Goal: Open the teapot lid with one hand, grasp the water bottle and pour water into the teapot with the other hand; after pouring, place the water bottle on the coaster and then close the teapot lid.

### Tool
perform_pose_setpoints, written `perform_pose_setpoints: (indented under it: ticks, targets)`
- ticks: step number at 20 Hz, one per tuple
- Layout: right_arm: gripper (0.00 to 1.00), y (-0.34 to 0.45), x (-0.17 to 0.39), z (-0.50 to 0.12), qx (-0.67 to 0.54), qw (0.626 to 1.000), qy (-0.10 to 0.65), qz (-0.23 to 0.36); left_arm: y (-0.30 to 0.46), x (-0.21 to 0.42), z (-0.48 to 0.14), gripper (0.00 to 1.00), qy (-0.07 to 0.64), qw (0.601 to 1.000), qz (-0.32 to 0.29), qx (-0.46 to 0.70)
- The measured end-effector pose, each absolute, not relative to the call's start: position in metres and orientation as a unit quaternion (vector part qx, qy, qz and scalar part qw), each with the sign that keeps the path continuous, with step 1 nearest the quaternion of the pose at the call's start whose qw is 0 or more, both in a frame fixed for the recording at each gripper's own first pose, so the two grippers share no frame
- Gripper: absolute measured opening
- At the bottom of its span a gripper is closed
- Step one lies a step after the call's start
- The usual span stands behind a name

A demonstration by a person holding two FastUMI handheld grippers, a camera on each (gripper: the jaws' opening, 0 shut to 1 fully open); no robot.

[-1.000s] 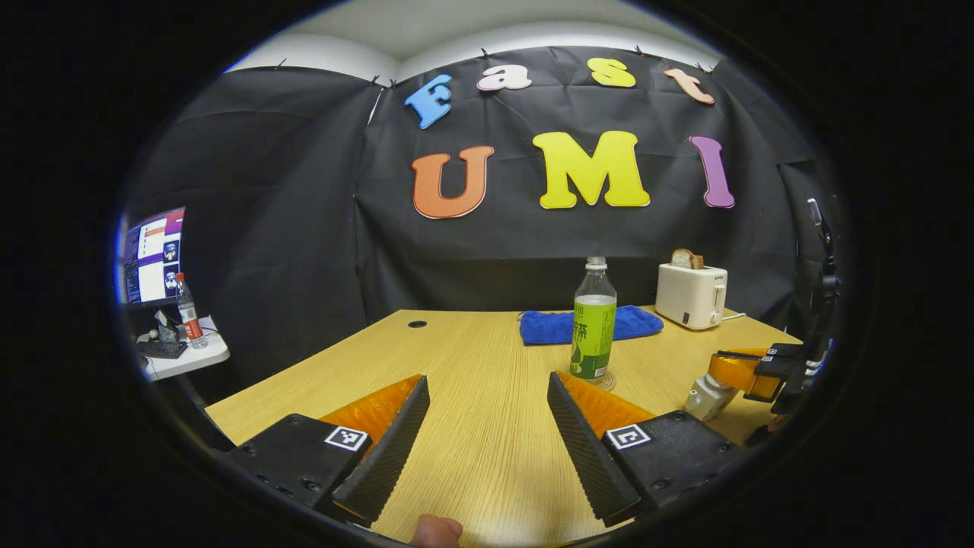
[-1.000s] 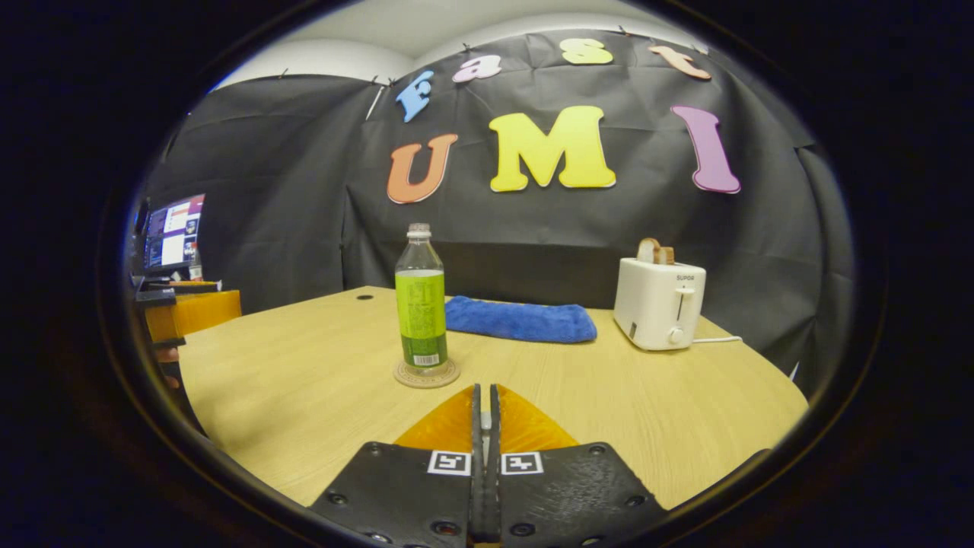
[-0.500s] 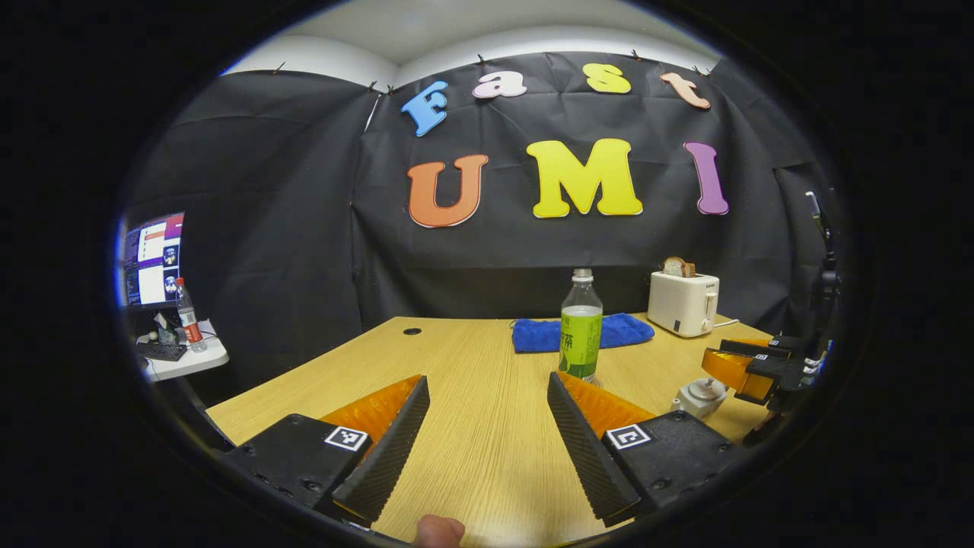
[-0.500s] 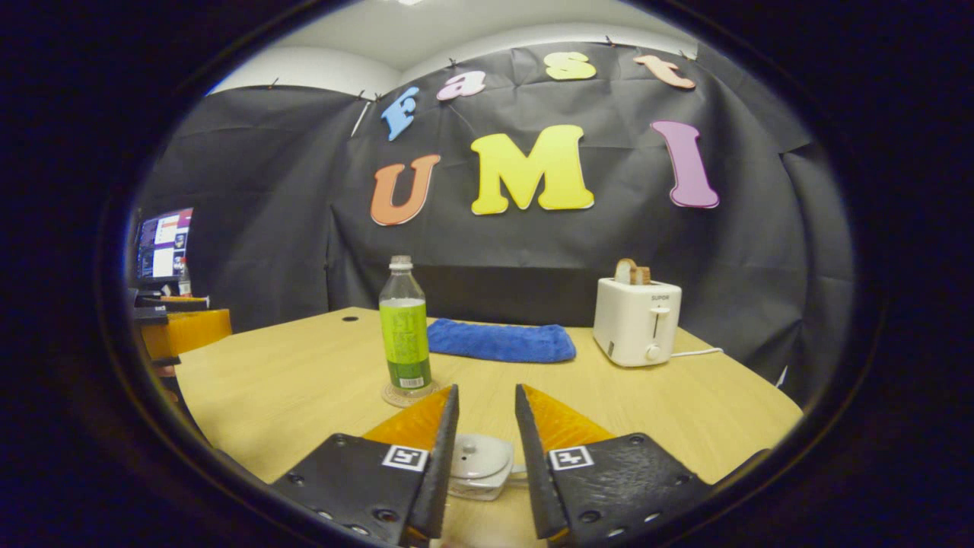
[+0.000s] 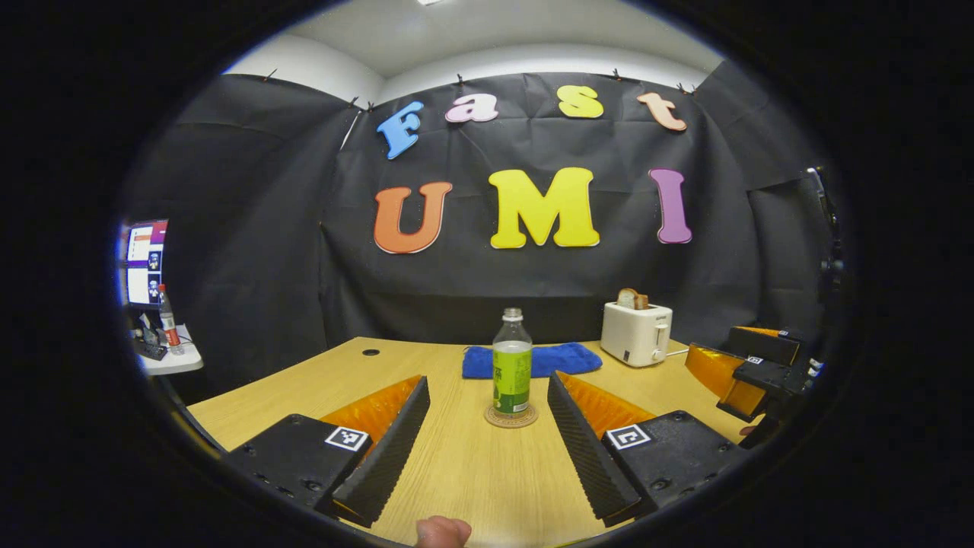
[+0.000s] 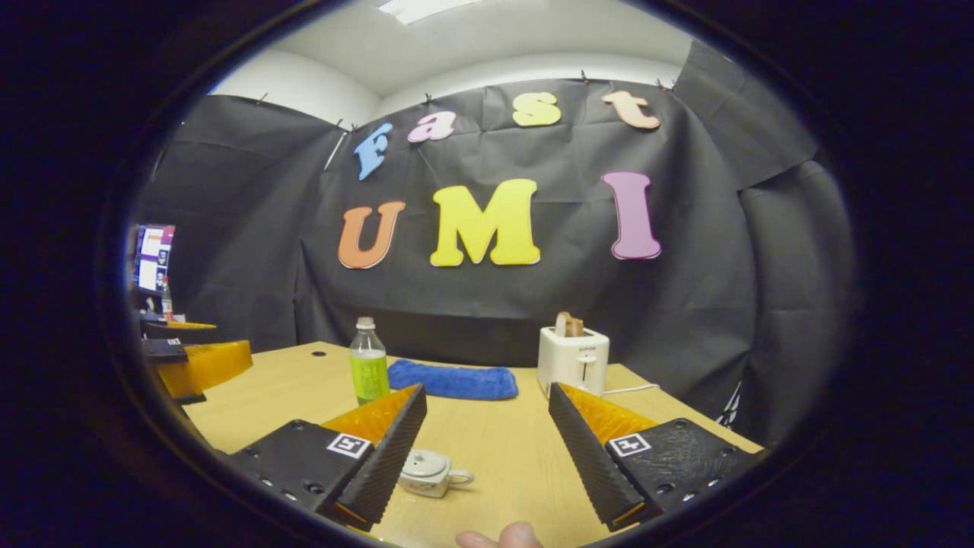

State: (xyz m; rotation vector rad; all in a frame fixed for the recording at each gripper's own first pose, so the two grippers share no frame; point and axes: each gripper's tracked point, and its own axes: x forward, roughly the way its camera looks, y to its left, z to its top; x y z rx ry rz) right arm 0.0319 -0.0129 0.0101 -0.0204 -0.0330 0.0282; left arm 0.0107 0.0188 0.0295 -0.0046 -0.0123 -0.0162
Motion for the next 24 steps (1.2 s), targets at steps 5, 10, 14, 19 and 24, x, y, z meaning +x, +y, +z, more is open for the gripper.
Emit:
perform_pose_setpoints:
  ticks: [5, 10, 14, 19, 24]
  targets:
    - [0.97, -0.020, -0.010, 0.019, -0.013, 1.000, -0.024, 0.004, -0.012, -0.008, 0.037, 0.97, -0.011, 0.999, -0.027, -0.013]
    - [0.97, -0.027, -0.036, 0.023, -0.002, 1.000, -0.019, -0.012, -0.012, -0.023, 0.034, 0.98, -0.008, 1.000, -0.018, -0.013]
    - [0.96, -0.017, -0.040, 0.025, -0.005, 1.000, -0.028, -0.010, -0.009, -0.027, 0.034, 0.98, -0.013, 1.000, -0.011, -0.015]
    - [0.97, -0.009, -0.041, 0.010, -0.004, 1.000, -0.009, -0.013, 0.002, -0.030, 0.034, 0.97, -0.015, 1.000, -0.002, -0.002]
    - [0.97, -0.013, -0.044, 0.008, -0.001, 1.000, -0.009, -0.024, 0.002, -0.034, 0.038, 0.97, -0.022, 1.000, 0.001, -0.001]
